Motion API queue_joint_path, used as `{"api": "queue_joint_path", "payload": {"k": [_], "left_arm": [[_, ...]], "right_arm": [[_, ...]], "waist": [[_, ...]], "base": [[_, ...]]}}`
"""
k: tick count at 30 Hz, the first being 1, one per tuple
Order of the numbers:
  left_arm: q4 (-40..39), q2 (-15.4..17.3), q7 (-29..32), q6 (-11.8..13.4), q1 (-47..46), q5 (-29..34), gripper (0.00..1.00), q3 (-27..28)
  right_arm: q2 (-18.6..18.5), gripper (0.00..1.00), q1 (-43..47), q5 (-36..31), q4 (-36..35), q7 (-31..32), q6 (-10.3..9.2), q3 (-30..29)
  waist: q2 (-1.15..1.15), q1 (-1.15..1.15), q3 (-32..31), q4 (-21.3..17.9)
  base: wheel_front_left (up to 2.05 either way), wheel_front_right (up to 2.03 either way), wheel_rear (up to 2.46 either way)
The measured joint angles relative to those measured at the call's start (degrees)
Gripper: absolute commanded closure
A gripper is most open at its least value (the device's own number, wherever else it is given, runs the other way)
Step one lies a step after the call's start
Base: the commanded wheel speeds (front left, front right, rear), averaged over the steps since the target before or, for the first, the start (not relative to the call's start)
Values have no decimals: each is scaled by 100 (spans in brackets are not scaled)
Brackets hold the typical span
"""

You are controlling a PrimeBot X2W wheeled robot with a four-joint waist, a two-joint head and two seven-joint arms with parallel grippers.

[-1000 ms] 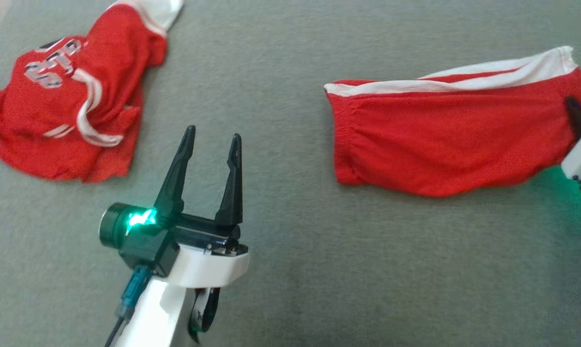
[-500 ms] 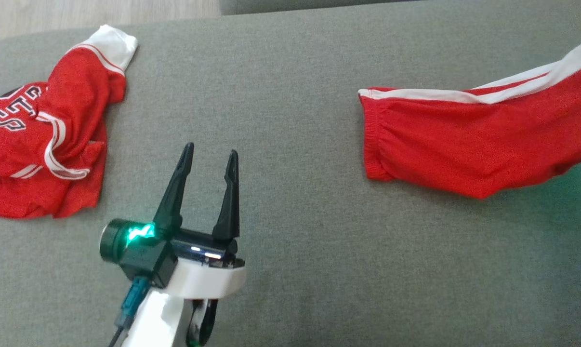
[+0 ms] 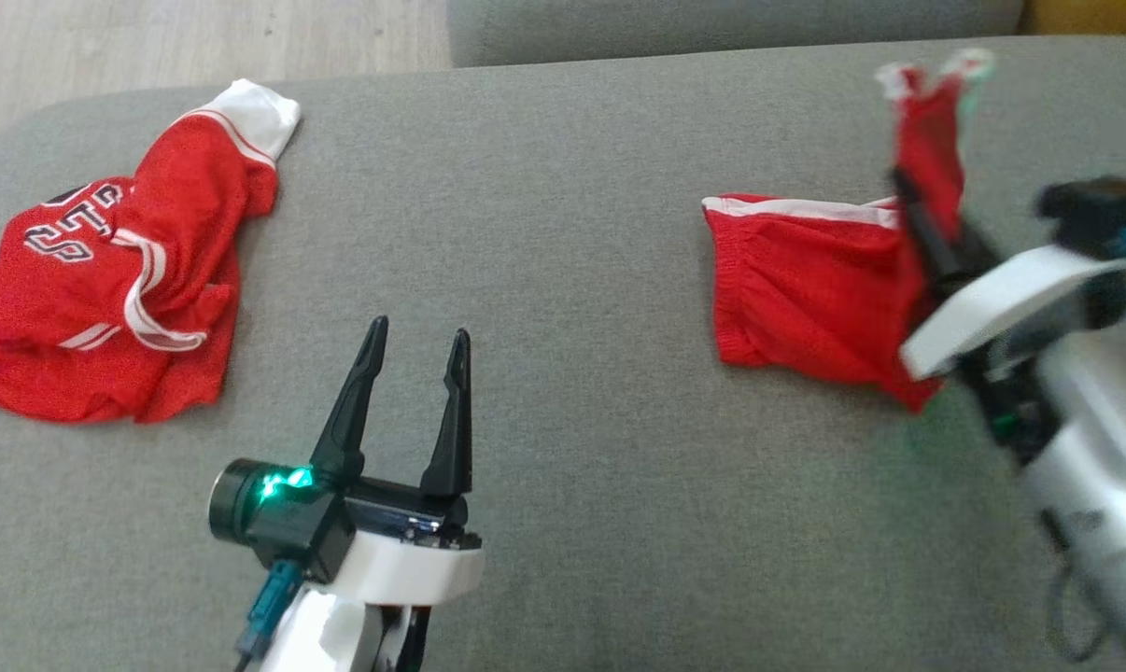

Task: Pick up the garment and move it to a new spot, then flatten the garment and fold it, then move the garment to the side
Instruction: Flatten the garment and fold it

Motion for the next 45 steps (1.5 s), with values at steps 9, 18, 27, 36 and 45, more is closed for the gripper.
{"api": "queue_joint_path", "payload": {"k": [9, 18, 27, 36, 45], "left_arm": [[-8, 1, 0, 60, 8, -82, 0, -105], [-227, 1, 0, 209, 408, -80, 0, 74], [-370, 10, 0, 314, 1196, -275, 0, 460], [-253, 15, 0, 196, 1629, -274, 0, 710], [-250, 20, 0, 208, 1781, -170, 0, 813]], "right_arm": [[1243, 0, 772, -220, -152, -238, 0, -350], [745, 0, 1671, -1173, -754, -862, 0, -1916], [935, 0, 3014, -2161, -1575, -890, 0, -2280], [1422, 0, 4008, -3279, -1719, -890, 0, -2635], [1780, 0, 4072, -3738, -1673, -890, 0, -2813]], "waist": [[0, 1, -9, 255], [0, 1, -328, 222], [0, 0, -828, 91], [0, -1, -1230, 118], [0, 0, -1410, 70]], "base": [[0, 0, 0], [0, 0, 0], [0, 0, 0], [0, 0, 0], [0, 0, 0]]}}
